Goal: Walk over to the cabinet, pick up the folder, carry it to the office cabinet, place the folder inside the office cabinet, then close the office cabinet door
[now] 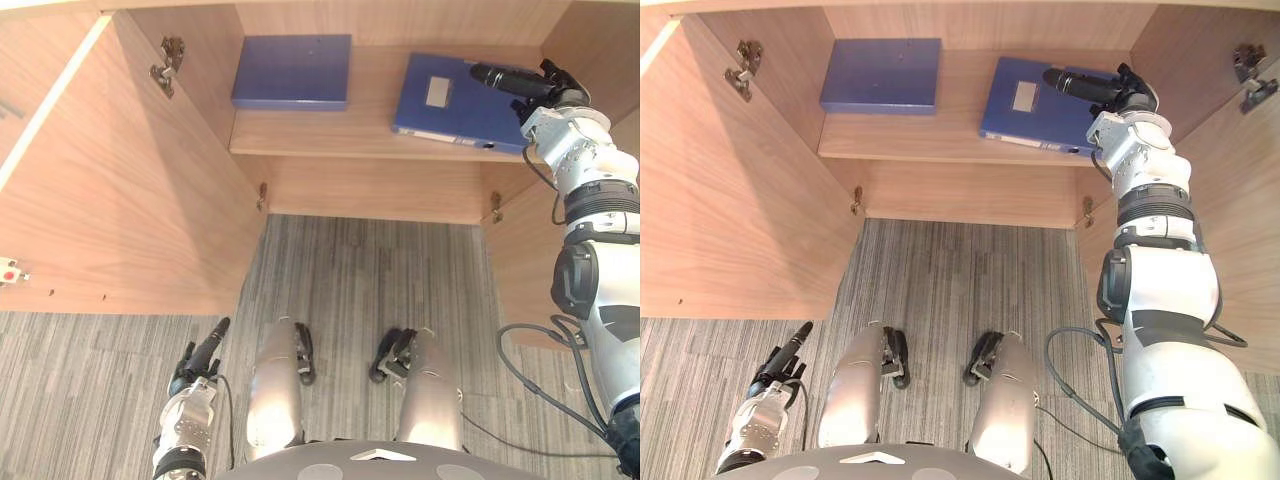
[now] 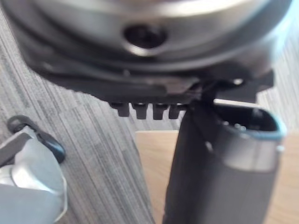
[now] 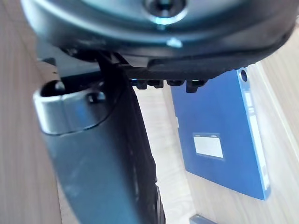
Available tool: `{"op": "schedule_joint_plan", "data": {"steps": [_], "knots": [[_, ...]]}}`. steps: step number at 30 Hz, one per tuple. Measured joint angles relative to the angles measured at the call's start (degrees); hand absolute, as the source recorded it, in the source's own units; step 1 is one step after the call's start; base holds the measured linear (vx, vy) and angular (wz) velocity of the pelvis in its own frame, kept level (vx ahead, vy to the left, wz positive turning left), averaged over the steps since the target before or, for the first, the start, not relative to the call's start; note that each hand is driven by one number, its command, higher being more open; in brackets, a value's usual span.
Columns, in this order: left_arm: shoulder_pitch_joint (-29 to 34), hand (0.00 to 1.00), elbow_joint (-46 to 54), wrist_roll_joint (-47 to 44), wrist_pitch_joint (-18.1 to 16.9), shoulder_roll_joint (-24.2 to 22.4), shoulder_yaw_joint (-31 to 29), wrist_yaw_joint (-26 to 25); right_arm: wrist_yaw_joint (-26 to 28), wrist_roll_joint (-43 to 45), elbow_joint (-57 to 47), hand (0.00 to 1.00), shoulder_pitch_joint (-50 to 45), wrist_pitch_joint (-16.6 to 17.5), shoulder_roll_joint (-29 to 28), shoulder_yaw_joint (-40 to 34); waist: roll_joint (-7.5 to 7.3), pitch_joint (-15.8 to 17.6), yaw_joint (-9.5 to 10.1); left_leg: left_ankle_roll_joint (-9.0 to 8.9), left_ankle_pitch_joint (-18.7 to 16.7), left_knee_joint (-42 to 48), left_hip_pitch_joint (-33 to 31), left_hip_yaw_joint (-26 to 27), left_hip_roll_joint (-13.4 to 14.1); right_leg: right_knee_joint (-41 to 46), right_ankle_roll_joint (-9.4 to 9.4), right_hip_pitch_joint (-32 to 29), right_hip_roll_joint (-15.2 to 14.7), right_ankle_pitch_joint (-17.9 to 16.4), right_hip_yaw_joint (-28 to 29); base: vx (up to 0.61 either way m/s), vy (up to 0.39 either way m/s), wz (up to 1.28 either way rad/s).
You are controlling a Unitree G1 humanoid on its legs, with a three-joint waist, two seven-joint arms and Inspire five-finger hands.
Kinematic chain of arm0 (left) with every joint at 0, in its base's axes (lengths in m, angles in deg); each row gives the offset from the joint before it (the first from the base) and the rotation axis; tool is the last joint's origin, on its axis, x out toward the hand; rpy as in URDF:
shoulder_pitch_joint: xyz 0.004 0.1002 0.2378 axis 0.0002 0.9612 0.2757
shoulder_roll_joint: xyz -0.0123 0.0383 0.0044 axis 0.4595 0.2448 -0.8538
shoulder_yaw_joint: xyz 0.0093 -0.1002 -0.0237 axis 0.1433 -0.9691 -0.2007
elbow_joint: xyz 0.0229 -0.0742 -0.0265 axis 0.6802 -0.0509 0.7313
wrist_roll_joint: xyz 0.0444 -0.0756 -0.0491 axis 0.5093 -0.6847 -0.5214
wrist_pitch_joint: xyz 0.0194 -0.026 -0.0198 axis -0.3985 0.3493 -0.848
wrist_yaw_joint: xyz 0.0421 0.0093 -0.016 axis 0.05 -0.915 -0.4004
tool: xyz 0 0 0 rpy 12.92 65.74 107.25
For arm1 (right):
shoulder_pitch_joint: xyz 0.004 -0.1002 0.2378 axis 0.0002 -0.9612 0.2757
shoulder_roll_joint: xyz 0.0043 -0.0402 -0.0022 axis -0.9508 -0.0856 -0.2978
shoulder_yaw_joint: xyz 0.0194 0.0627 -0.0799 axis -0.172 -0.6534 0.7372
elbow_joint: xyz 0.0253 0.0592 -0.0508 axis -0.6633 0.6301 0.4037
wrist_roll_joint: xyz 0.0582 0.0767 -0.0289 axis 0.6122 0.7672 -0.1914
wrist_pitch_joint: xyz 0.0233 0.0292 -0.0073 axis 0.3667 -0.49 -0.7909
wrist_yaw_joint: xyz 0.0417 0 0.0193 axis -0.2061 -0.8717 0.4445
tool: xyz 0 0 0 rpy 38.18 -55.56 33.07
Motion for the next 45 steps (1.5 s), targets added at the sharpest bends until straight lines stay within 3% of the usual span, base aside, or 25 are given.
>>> {"op": "schedule_joint_plan", "data": {"steps": [10,24,26,30,33,36,38,39,40,41,44,45], "knots": [[-0.6,1.00,0.0,2.8,1.5,4.1,-4.7,2.4,5.6,-13.8,0.0,1.00,-0.5,0.0,-4.2,-1.1,-0.45,-1.7,0.14,-0.74,-0.5,-0.2,0.0,0.3,1.3,-0.5,-0.15,-0.3,1.1,-0.2,-0.2,0.03,-0.009,-0.05],[-0.9,1.00,-1.7,4.2,1.2,3.2,-5.5,1.6,4.6,-21.8,-3.7,1.00,-1.6,0.2,-11.9,1.2,-0.49,-2.2,0.59,-0.91,-0.8,-0.1,-1.3,1.4,2.3,-0.8,-0.31,-2.5,2.2,0.1,0.9,0.01,0.002,-0.05],[-1.0,1.00,-2.8,4.2,0.9,2.4,-4.0,0.6,3.5,-22.0,-5.8,1.00,-3.3,0.4,-12.8,2.1,-0.56,-2.4,0.53,-1.08,0.0,-2.5,0.7,1.7,2.2,-3.3,-0.15,-0.6,2.9,1.0,0.6,0.02,-0.002,-0.04],[0.3,1.00,-5.1,3.9,-0.8,-2.5,1.0,-1.3,0.6,-22.3,-7.3,1.00,-10.3,1.5,-15.9,2.6,-2.43,-5.3,0.21,-2.01,4.9,-15.5,10.3,2.6,0.9,-15.0,0.75,9.2,4.1,3.9,-2.9,0.15,-0.017,0.06],[2.0,1.00,-5.3,3.9,-1.4,-5.5,5.6,-1.9,-1.7,-22.2,-7.3,1.00,-12.8,1.7,-17.8,2.6,-2.34,-6.4,0.52,-1.78,5.7,-15.6,14.6,2.2,1.5,-18.2,0.78,15.0,5.5,3.8,-3.8,0.14,-0.026,0.00],[2.0,1.00,-5.5,3.9,-2.4,-5.8,7.6,-1.8,-3.7,-21.1,-7.3,1.00,-14.8,3.2,-18.4,2.4,-2.92,-7.4,1.44,-0.41,8.6,-10.2,13.0,0.6,1.5,-22.1,1.27,20.0,5.9,4.3,-3.9,0.12,0.010,0.01],[2.9,1.00,-5.6,3.9,-2.9,-6.0,7.9,-1.8,-4.7,-19.6,-7.3,1.00,-17.7,4.9,-19.2,1.8,-3.20,-9.7,1.64,-0.21,8.8,-19.1,13.4,0.1,0.4,-26.0,2.20,22.5,5.8,5.7,-4.5,0.15,0.076,0.10],[3.3,1.00,-5.6,3.9,-3.0,-6.0,8.4,-1.7,-4.8,-18.6,-7.3,1.00,-18.6,5.4,-19.2,1.7,-3.18,-10.1,1.70,0.01,10.1,-23.7,14.1,-0.1,-0.2,-27.1,2.71,23.3,5.8,6.1,-4.7,0.17,0.127,0.05],[4.2,1.00,-5.7,3.9,-3.1,-6.1,9.5,-1.6,-4.9,-17.3,-7.0,1.00,-20.3,6.0,-19.4,1.1,-2.68,-10.9,1.97,-0.85,16.8,-31.8,15.7,-0.6,-0.9,-28.5,3.78,24.1,6.1,6.7,-4.7,0.17,0.169,-0.04],[4.4,1.00,-6.3,3.5,-3.2,-5.5,9.5,-1.5,-5.2,-15.6,-6.1,1.00,-22.2,6.4,-20.1,-0.2,-3.85,-11.9,2.38,-2.29,18.1,-34.6,16.9,0.2,-1.8,-32.0,5.28,24.8,6.1,8.3,-4.2,0.17,0.177,-0.07],[4.4,1.00,-6.7,2.1,-3.8,-5.2,10.8,-1.7,-6.0,-13.0,-3.7,1.00,-24.6,6.3,-21.3,-2.9,-4.41,-12.5,3.46,-1.49,17.9,-35.1,16.9,1.1,-1.8,-43.7,6.58,29.3,8.5,14.3,-5.0,0.17,0.185,-0.09],[4.5,1.00,-6.6,1.9,-3.8,-4.9,11.9,-1.7,-6.1,-12.6,-3.7,1.00,-25.7,6.3,-22.4,-3.1,-4.40,-12.5,3.45,-1.12,16.4,-33.0,16.9,1.3,-1.8,-46.2,7.05,30.9,8.8,15.6,-4.9,0.11,0.167,-0.13]]}}
